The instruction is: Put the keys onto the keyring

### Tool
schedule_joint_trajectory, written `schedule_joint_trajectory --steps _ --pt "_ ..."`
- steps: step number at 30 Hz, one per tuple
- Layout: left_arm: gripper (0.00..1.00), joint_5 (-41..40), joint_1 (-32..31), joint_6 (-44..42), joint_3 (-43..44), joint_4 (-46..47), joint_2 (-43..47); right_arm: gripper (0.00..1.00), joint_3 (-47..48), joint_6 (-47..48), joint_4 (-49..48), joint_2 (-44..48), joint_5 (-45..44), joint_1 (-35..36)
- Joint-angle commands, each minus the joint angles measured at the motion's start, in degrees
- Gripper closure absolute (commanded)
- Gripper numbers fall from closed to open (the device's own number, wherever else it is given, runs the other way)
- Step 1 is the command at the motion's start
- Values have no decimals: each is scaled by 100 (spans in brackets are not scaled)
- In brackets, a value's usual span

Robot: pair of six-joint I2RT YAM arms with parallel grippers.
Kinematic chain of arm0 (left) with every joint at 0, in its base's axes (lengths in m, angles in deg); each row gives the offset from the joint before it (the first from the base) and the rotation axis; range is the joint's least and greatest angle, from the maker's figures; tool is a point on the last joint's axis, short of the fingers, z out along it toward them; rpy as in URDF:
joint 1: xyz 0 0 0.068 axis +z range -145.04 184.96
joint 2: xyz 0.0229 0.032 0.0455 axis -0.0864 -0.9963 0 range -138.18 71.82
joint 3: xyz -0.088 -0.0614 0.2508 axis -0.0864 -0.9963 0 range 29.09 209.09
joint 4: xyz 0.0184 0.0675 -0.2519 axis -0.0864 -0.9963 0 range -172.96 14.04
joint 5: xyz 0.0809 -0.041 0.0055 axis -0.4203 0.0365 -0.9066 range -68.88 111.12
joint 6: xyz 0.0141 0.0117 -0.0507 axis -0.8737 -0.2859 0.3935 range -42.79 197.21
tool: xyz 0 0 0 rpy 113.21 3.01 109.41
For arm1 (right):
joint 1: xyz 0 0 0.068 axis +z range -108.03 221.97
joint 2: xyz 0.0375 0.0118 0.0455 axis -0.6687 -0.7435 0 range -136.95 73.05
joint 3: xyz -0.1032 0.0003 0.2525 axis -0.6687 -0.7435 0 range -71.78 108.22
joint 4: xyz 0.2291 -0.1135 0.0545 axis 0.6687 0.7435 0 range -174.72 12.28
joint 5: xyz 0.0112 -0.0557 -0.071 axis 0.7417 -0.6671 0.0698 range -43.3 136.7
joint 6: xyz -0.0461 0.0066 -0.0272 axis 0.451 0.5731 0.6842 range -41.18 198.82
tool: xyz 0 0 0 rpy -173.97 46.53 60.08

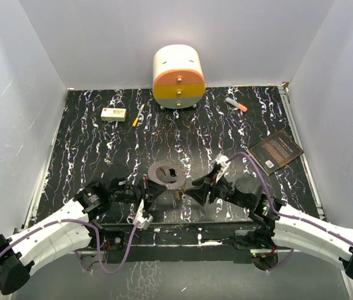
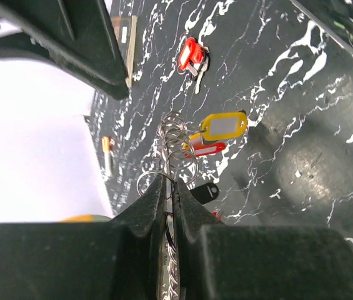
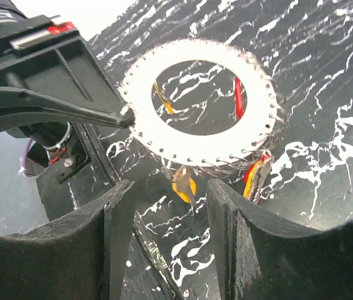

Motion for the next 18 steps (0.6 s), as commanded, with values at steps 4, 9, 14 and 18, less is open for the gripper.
schedule_joint_trajectory --steps 4,9,14,18 --pt "100 412 -10 -2904 -136 -628 335 47 151 -177 -68 -390 -39 17" --pt "100 407 -8 -3186 -378 -323 490 48 386 -188 -80 -458 12 18" --pt "100 570 -11 -3376 -758 311 741 48 351 -207 -81 -355 -15 18" --pt "100 709 -12 -3464 -925 627 876 48 360 -197 -81 -341 -5 18"
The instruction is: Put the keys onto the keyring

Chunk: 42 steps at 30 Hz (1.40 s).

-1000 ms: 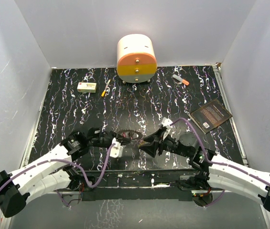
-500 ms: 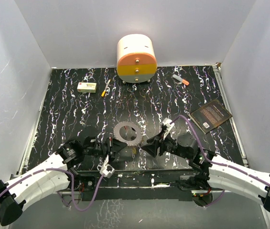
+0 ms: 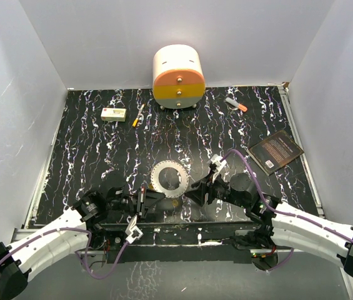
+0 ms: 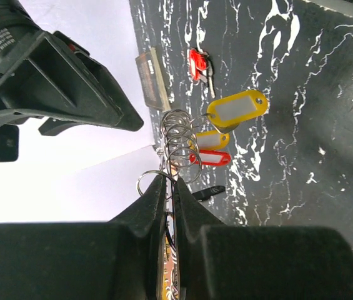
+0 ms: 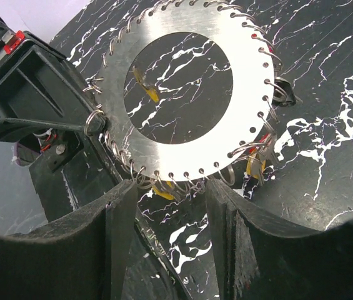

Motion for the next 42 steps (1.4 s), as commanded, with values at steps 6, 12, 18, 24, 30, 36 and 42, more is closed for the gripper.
schedule_joint_trajectory --steps 6,12,18,24,30,36,42 --pt "100 468 -10 -512 -16 546 182 48 314 -27 -321 44 8 18" --pt "100 519 -9 -513 -42 506 254 48 343 -30 -334 38 34 14" --pt "100 551 -12 -843 175 -191 154 51 671 -229 -437 -216 281 13" --pt "100 415 -6 -1198 418 -773 -160 58 1506 -419 134 -1117 851 18" --pt "100 293 -12 -1525 643 -1242 -511 60 1956 -693 592 -1864 1076 16" --pt "100 116 -5 -1584 565 -1122 -1056 57 2100 -833 860 -2396 1241 16" --pt "100 276 -6 -1655 405 -725 -1532 56 2154 -900 887 -2717 1441 19"
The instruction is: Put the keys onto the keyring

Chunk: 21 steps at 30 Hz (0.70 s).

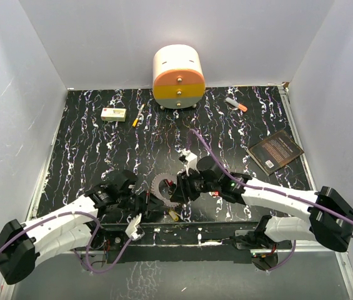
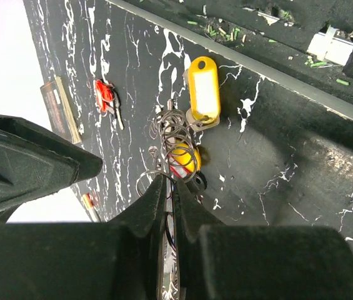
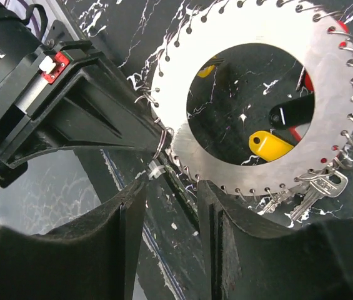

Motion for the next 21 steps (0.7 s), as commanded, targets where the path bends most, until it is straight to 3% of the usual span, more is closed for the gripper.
schedule_joint_trajectory --steps 1,21 --pt "100 331 -9 -1398 -30 384 -190 56 354 -118 -196 -55 192 19" --pt "100 495 -10 -1540 -11 389 -530 59 897 98 -355 -1243 536 12"
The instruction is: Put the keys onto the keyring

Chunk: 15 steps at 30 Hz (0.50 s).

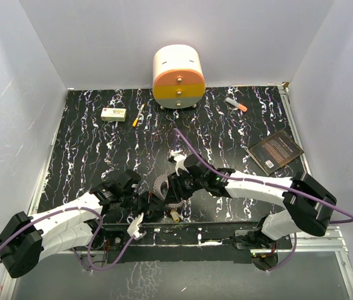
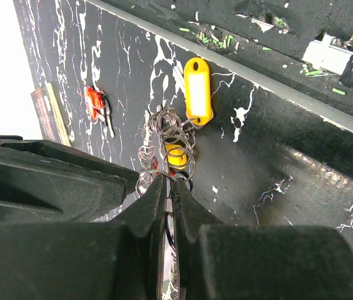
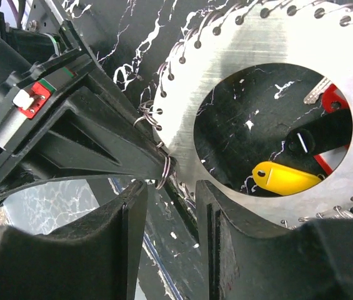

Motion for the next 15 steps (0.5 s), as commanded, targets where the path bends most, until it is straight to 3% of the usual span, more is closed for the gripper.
schedule_joint_trajectory --steps 1,9,15 --pt "100 381 -5 -1535 11 61 17 60 420 142 -315 -31 140 13" --pt "100 375 -12 -1521 -3 97 28 75 602 183 -262 -396 315 9" --pt "100 357 -6 -1465 6 65 78 73 614 163 -192 -444 323 13"
